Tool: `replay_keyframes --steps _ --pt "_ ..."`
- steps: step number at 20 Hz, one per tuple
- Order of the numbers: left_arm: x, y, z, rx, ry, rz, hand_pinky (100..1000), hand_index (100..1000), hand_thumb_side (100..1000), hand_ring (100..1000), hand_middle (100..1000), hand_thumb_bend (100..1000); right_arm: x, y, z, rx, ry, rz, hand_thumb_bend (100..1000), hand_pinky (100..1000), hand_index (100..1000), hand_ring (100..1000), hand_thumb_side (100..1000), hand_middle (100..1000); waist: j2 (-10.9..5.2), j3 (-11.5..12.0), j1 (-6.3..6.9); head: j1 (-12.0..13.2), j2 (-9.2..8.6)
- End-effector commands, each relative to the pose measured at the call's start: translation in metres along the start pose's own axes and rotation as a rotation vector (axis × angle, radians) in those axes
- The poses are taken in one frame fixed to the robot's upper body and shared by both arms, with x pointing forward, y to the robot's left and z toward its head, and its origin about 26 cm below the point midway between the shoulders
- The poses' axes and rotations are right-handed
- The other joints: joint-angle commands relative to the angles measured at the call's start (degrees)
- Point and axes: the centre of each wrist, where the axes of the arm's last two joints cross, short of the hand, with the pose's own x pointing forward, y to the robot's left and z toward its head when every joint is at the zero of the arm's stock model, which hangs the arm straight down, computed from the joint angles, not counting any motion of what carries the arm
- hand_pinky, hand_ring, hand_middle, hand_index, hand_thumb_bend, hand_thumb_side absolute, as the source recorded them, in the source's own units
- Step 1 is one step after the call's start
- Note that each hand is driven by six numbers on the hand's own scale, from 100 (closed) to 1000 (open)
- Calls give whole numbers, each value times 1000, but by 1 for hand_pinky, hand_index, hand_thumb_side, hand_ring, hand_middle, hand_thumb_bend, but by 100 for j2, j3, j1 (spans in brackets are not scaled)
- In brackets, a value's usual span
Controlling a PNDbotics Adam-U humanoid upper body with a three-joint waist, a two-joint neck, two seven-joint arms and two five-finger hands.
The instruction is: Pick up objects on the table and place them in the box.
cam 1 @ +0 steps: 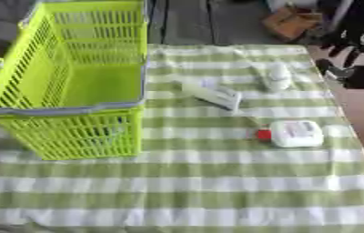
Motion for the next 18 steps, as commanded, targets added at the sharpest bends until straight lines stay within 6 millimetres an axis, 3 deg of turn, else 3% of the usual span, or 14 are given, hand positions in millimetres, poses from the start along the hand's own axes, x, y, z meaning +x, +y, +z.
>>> replay_keyframes --steps 1,14,15,18 --pt "7 0 -5 -16 -30 -9 710 808 877 876 864 291 1 -16 4 -25 -5 32 291 532 891 727 531 761 -58 0 3 -19 -9" --pt "7 -1 -5 -19 -29 -6 711 807 880 878 863 292 4 -16 4 -70 -36 8 272 517 885 717 537 750 -19 1 -16 -77 -20" --pt "7 -1 -5 -17 -29 -6 710 807 880 878 863 292 5 -18 4 -100 -43 2 212 484 860 689 547 716 -17 3 -18 -84 -22" --pt "6 -1 -4 -16 -26 -3 710 807 882 879 863 292 9 -18 5 -231 -57 -22 204 462 848 666 549 698 -9 6 -16 -97 -15"
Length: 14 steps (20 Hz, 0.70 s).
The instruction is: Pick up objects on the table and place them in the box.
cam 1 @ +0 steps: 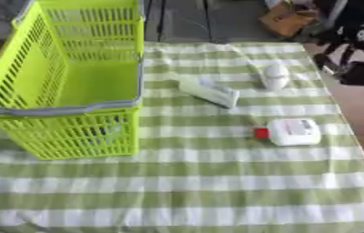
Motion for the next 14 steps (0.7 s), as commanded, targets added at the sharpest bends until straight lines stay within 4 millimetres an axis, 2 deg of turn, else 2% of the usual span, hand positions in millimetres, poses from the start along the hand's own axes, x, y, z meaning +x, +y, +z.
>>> replay_keyframes --steps 1,10,14 --pt "6 -1 -4 -15 -27 -3 710 807 882 880 863 292 7 -13 0 -140 -28 0 231 458 851 664 543 701 -60 2 5 -44 -18" --pt "6 -1 -3 -14 -24 -2 711 808 883 881 864 292 3 -6 3 -167 -12 -8 258 463 861 671 541 711 -67 7 10 -78 -29" --pt "6 -2 -4 -18 -23 -2 711 808 881 882 864 292 -1 -4 3 -113 7 12 276 485 881 697 544 736 -79 -5 10 -169 -50"
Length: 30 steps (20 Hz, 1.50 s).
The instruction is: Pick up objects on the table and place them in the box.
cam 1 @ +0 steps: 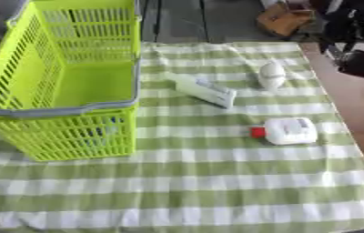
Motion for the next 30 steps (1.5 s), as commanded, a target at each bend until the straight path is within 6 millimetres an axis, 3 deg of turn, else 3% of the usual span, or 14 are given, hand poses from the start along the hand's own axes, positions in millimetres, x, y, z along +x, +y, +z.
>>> replay_keyframes --steps 1,6,7,9,15,30 --pt "7 0 -4 -12 -28 -5 711 808 881 882 864 292 -3 -10 -1 40 9 48 300 521 902 731 541 763 -87 -7 7 -62 -48" --pt "6 0 -4 -13 -25 -5 711 808 880 882 864 292 -24 -7 -3 257 77 142 356 578 897 758 529 783 -124 -6 7 -190 -53" --pt "6 0 -4 -14 -24 -5 712 808 879 883 864 292 -29 -7 -3 286 91 156 416 627 905 784 506 807 -129 -5 5 -203 -59" --pt "6 0 -3 -17 -24 -5 712 808 879 883 864 292 -42 -5 -4 375 135 193 436 645 907 792 493 815 -144 4 8 -223 -75" --pt "6 0 -3 -22 -19 -5 712 808 879 884 864 292 -71 0 -8 656 235 319 538 838 934 879 362 890 -179 21 4 -230 -54" --pt "6 0 -2 -28 -22 0 713 809 877 885 864 290 -77 35 -19 860 211 437 540 868 925 882 336 891 -184 61 48 -194 -44"
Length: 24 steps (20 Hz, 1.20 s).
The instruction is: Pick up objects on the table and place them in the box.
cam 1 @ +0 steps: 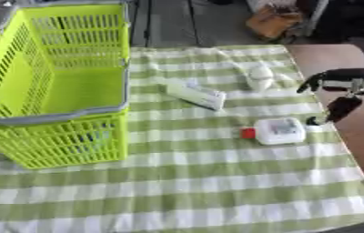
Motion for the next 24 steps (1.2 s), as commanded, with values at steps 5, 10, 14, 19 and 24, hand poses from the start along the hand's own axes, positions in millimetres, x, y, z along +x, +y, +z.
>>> replay_keyframes --steps 5,10,14,19,24 --pt "7 0 -4 -14 -30 1 713 810 877 886 864 291 -1 -6 -4 -6 3 38 533 865 923 879 343 889 -105 -1 19 7 -25" --pt "7 0 -4 -16 -29 1 713 810 877 887 864 290 2 -4 -9 9 -11 46 534 867 921 879 344 887 -106 -5 18 -17 -18" --pt "7 0 -4 -18 -29 1 714 810 877 888 865 291 3 2 -16 87 -16 61 540 884 922 886 336 890 -107 13 8 -82 -30" --pt "7 0 -4 -20 -29 2 714 810 878 889 865 290 6 6 -21 142 -42 68 548 872 927 886 354 890 -97 17 6 -121 -47" --pt "6 1 -3 -22 -26 -3 713 810 878 888 864 290 5 -11 -15 127 -73 51 535 865 918 882 364 883 -116 21 -12 -147 -31"
